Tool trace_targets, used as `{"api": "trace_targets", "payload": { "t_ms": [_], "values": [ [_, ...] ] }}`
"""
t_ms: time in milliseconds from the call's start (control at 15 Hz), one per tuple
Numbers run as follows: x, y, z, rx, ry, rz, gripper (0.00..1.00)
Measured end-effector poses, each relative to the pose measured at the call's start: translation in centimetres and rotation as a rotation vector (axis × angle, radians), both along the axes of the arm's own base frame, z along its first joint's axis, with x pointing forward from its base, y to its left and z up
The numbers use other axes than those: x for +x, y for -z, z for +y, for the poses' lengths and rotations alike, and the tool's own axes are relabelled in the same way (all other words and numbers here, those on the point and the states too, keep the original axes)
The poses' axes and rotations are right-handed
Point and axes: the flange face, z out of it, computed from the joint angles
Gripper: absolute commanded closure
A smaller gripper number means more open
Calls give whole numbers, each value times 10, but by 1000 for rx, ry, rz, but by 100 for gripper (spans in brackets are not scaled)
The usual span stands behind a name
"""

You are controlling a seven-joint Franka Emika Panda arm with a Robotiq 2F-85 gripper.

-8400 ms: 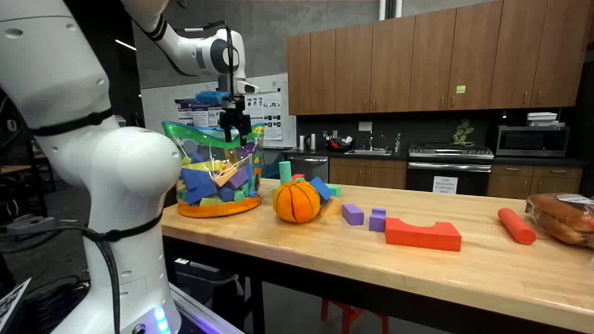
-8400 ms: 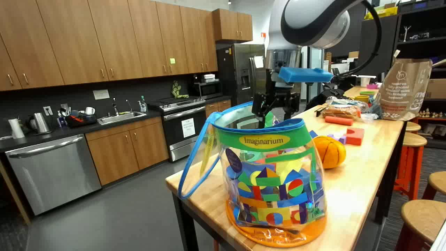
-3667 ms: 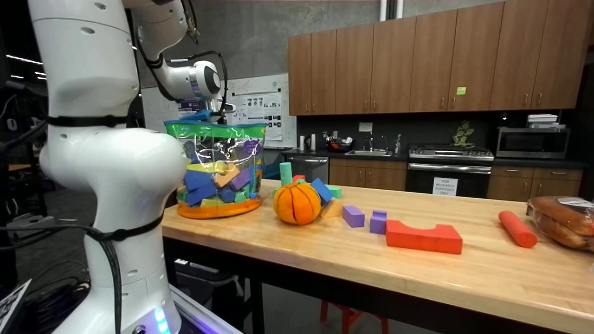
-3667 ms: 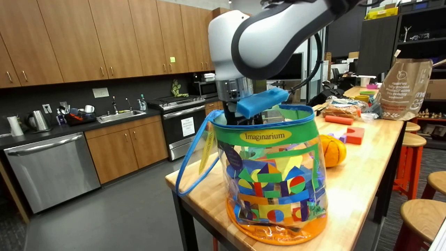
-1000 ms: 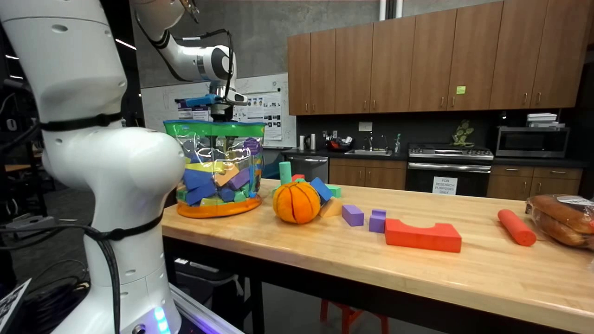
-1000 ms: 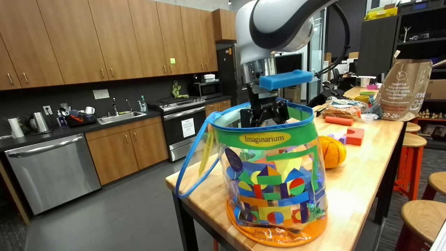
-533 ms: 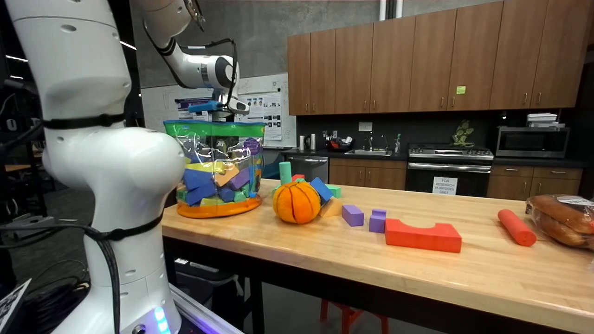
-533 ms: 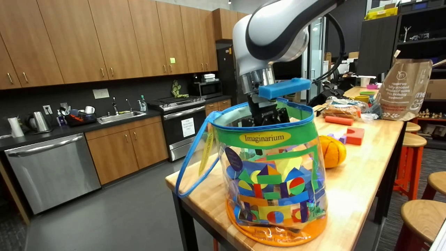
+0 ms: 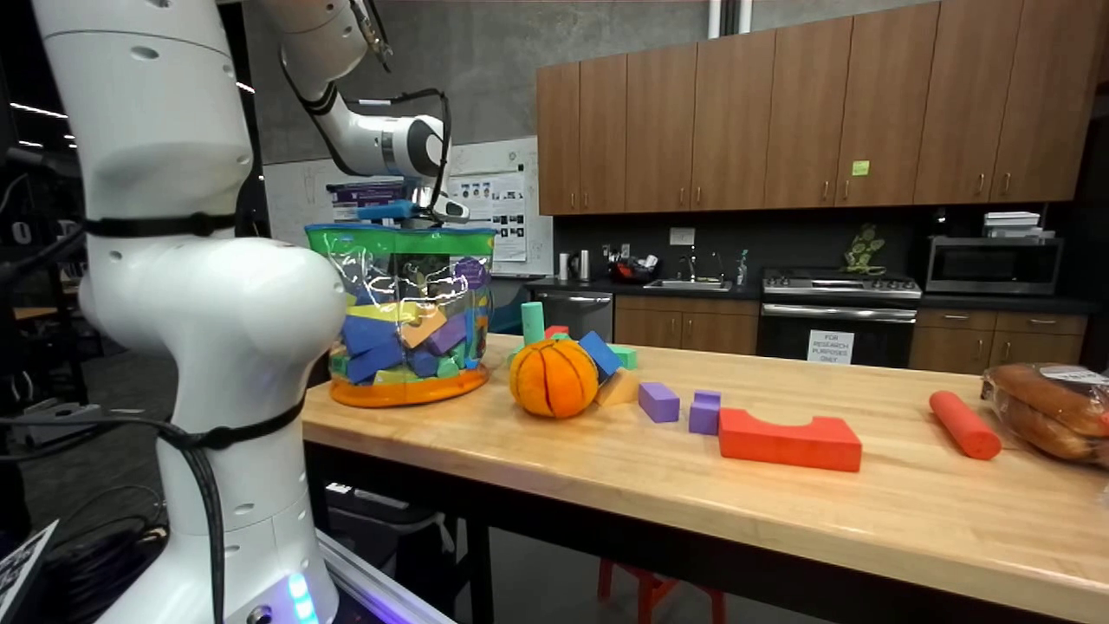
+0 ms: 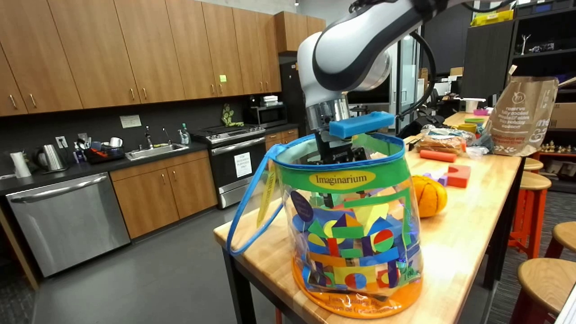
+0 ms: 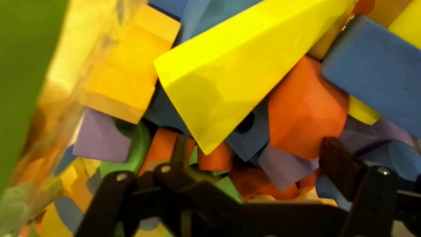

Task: Move the orange block from the bag to the table

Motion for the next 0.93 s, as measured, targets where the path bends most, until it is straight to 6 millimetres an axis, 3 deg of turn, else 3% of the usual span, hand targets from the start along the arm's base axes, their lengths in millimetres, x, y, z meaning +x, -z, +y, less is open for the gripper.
{"api": "trace_targets", "payload": {
  "t_ms": [533, 933],
  "values": [
    [-4, -24, 45, 97, -122, -88, 0],
    [-15, -19, 43, 82, -126, 7, 0]
  ]
}}
